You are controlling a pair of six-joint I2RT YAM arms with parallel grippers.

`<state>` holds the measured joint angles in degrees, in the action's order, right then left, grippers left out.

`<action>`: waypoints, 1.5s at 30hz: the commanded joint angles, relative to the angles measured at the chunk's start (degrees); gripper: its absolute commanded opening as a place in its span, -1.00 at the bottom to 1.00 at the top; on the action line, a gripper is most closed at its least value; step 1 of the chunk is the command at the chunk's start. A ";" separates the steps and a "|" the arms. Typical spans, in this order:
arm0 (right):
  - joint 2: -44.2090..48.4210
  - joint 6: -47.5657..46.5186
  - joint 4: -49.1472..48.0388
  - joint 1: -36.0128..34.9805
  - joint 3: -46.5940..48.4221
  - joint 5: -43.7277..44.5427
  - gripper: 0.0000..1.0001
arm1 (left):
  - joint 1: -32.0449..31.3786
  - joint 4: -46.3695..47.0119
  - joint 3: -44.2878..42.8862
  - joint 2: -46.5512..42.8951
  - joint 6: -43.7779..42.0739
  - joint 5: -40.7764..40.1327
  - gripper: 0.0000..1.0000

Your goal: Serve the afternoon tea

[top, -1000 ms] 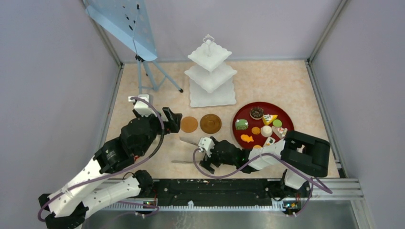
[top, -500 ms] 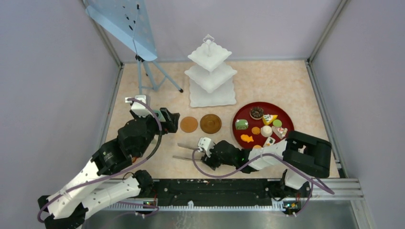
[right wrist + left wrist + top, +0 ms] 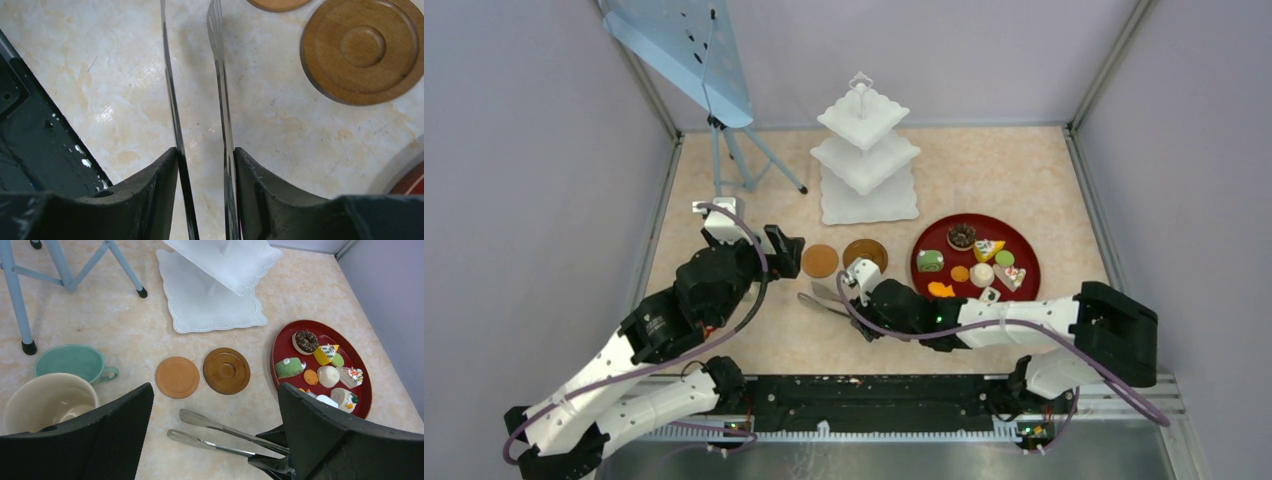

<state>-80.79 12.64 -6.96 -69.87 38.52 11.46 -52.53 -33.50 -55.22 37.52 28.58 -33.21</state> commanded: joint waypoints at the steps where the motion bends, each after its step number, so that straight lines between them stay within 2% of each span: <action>1: 4.61 9.17 10.57 -0.61 4.97 3.50 -0.15 | 0.23 1.93 -2.43 0.29 0.90 1.65 0.97; 11: 8.50 18.74 26.78 -0.59 14.36 6.67 -0.18 | 0.23 2.80 -2.26 -0.03 1.46 3.08 0.97; 23: 13.74 27.35 51.79 1.22 23.49 19.60 -0.21 | 0.20 2.86 -6.06 1.99 -1.15 4.27 0.97; 27: 18.41 31.13 59.57 5.26 23.54 20.79 -0.22 | 0.21 3.89 -6.67 4.87 -1.97 5.70 0.98; 34: 24.80 34.10 68.97 14.64 24.36 21.79 -0.23 | 0.17 5.92 -9.64 12.67 -1.85 13.22 0.98; 40: 24.06 29.98 66.29 27.61 24.01 16.26 -0.23 | 0.24 7.75 -12.50 19.36 -1.84 19.65 0.97; 45: 19.70 30.17 68.12 30.29 26.36 15.37 -0.23 | 0.24 9.94 -12.70 21.02 -0.72 22.34 0.97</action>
<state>-58.41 43.62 60.40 -40.97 60.93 28.60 -52.51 -28.75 -65.80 58.76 27.29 -14.79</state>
